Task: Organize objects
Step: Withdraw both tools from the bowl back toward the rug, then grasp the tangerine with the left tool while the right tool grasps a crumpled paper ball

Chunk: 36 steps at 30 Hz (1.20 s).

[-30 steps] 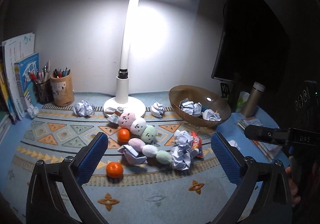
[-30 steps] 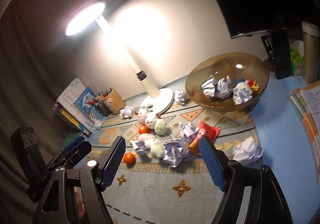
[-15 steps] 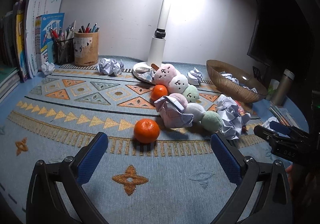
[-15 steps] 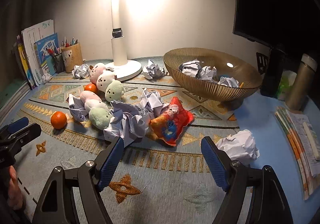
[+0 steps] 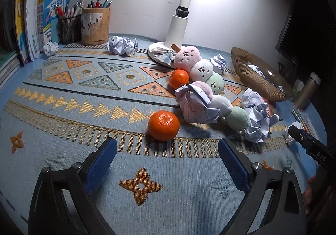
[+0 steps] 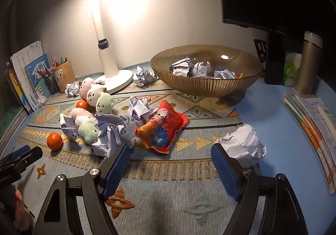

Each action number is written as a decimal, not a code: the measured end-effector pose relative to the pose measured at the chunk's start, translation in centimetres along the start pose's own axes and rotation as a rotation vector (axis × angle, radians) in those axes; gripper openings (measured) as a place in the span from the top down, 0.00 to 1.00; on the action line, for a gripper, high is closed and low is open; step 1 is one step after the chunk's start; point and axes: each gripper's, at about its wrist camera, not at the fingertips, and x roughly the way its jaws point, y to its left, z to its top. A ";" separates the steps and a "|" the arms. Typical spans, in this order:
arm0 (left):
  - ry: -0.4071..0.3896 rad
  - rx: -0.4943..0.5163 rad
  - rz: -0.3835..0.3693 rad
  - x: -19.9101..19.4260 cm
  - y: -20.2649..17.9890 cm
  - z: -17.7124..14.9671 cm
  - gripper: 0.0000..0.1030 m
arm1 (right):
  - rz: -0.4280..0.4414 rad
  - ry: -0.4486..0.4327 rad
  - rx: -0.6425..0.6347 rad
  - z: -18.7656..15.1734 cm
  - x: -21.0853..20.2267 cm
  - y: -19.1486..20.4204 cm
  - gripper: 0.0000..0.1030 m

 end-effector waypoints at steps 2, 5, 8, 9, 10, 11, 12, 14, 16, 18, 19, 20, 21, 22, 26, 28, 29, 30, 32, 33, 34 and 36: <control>0.028 0.012 0.026 0.7 0.1 0.9 0.12 | -0.014 0.003 0.024 0.2 -0.4 -1.2 0.24; 0.043 0.027 0.050 2.0 0.2 1.5 0.12 | -0.084 -0.010 0.050 0.7 -1.4 -3.3 0.24; 0.064 0.021 0.056 3.4 0.2 1.7 0.23 | -0.107 0.008 0.091 1.2 -1.4 -5.5 0.24; 0.073 0.026 0.066 3.8 0.1 1.7 0.24 | -0.123 0.023 0.097 1.3 -1.1 -6.1 0.24; 0.080 0.032 0.077 3.9 -0.1 1.7 0.25 | -0.131 0.038 0.106 1.3 -0.8 -6.7 0.24; 0.076 0.036 0.083 3.9 -0.1 1.7 0.25 | -0.126 0.045 0.123 1.2 -0.7 -7.2 0.24; 0.072 0.040 0.084 3.8 -0.2 1.7 0.25 | -0.116 0.045 0.141 1.2 -0.8 -7.7 0.24; 0.080 0.045 0.082 3.9 -0.2 1.6 0.25 | -0.107 0.046 0.170 0.9 -1.3 -8.5 0.24; 0.089 0.047 0.083 4.2 -0.3 1.7 0.25 | -0.085 0.016 0.168 0.6 -2.8 -8.8 0.24; 0.089 0.046 0.085 4.2 -0.3 1.8 0.25 | -0.121 -0.028 0.131 0.3 -4.4 -8.7 0.24; 0.079 0.045 0.083 4.1 -0.3 1.8 0.25 | -0.167 -0.021 0.111 0.2 -4.6 -8.7 0.19; 0.069 0.046 0.073 3.8 -0.3 1.7 0.25 | -0.194 -0.003 0.102 0.0 -4.6 -8.8 0.17; 0.064 0.047 0.066 3.7 -0.3 1.7 0.25 | -0.193 0.020 0.105 -0.3 -4.4 -9.2 0.17; 0.066 0.048 0.065 3.7 -0.3 1.6 0.25 | -0.180 0.042 0.118 -0.7 -4.1 -9.6 0.17; 0.070 0.051 0.072 3.8 -0.4 1.6 0.25 | -0.163 0.123 0.149 -1.6 -2.0 -10.4 0.19; 0.074 0.048 0.068 3.8 -0.2 1.6 0.25 | -0.148 0.155 0.148 -1.6 -1.2 -10.5 0.37; 0.075 0.043 0.064 3.8 -0.1 1.6 0.25 | -0.144 0.172 0.144 -1.6 -0.9 -10.4 0.49; 0.077 0.036 0.059 3.8 0.0 1.6 0.25 | -0.147 0.183 0.137 -1.6 -0.6 -10.2 0.53; 0.078 0.020 0.053 3.8 0.3 1.6 0.25 | -0.140 0.171 0.121 -1.4 -0.8 -9.6 0.56; 0.078 0.015 0.050 3.9 0.4 1.6 0.25 | -0.108 0.160 0.114 -1.2 -1.0 -9.0 0.56; 0.078 0.011 0.050 3.9 0.5 1.6 0.25 | -0.072 0.147 0.106 -1.0 -1.3 -8.3 0.56; 0.080 0.012 0.057 3.9 0.4 1.6 0.25 | -0.006 0.131 0.076 -0.6 -1.7 -6.1 0.56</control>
